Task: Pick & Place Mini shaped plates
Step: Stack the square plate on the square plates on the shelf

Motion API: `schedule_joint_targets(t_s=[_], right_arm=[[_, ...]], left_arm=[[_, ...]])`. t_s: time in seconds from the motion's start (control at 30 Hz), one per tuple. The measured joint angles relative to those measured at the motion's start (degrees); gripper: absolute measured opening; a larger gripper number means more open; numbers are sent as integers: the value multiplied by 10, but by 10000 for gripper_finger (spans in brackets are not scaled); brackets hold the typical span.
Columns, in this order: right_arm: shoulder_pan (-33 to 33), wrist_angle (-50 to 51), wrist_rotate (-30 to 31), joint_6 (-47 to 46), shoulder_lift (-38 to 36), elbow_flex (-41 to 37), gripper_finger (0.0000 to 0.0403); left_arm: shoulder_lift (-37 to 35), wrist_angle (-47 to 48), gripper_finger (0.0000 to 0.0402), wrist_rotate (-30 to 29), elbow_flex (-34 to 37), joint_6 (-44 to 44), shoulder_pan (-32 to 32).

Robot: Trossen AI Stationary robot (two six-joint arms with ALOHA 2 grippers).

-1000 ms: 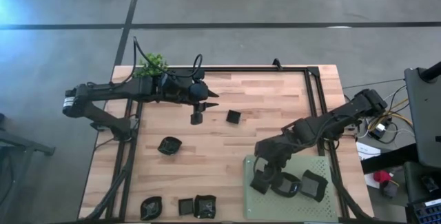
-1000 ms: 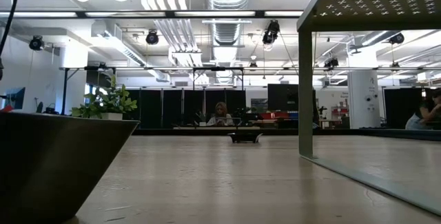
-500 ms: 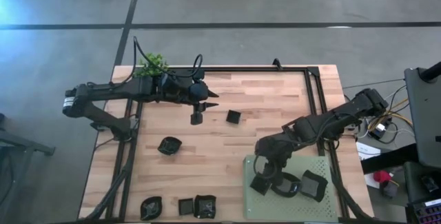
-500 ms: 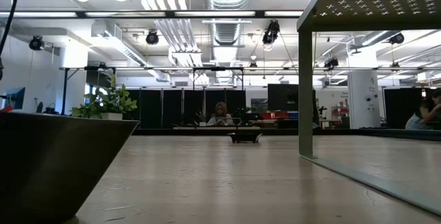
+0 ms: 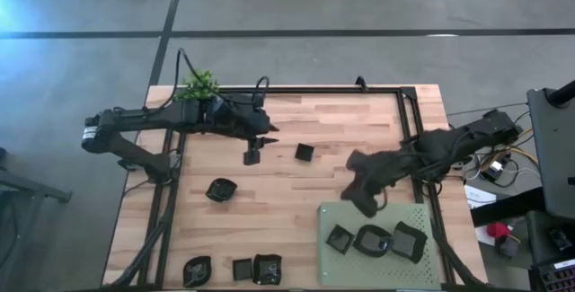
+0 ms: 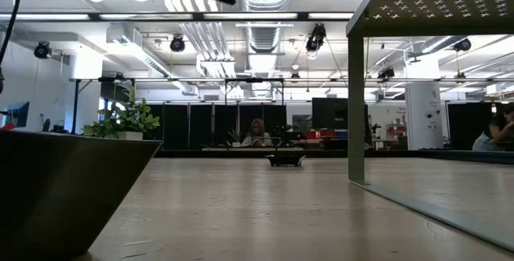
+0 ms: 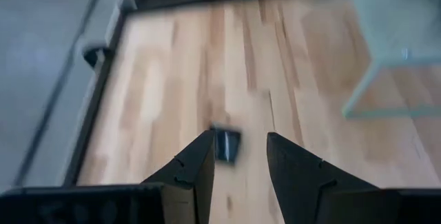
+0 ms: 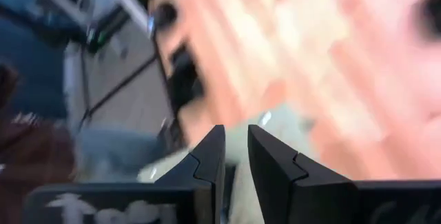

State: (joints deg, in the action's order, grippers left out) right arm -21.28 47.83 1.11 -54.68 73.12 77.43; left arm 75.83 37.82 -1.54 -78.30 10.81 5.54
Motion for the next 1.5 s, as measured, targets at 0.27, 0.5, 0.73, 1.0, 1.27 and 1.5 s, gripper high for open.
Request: schedule_joint_targets(t_s=[0.27, 0.5, 0.73, 1.0, 1.27, 1.5], right_arm=[[11, 0, 179, 82, -40, -1, 61], [96, 39, 188, 60, -53, -5, 61], [219, 30, 55, 174, -16, -25, 61], [330, -3, -53, 246, 81, -26, 61], [404, -34, -148, 280, 178, -26, 61], [428, -90, -147, 285, 251, -24, 61]], left_arm=[[0, 153, 128, 0, 7, -123, 0], [-2, 188, 128, 0, 36, -213, 0], [0, 167, 128, 0, 46, -245, 0], [1, 138, 128, -11, 46, -259, 0], [1, 132, 128, -14, 46, -272, 0], [1, 132, 128, -14, 46, -287, 1]])
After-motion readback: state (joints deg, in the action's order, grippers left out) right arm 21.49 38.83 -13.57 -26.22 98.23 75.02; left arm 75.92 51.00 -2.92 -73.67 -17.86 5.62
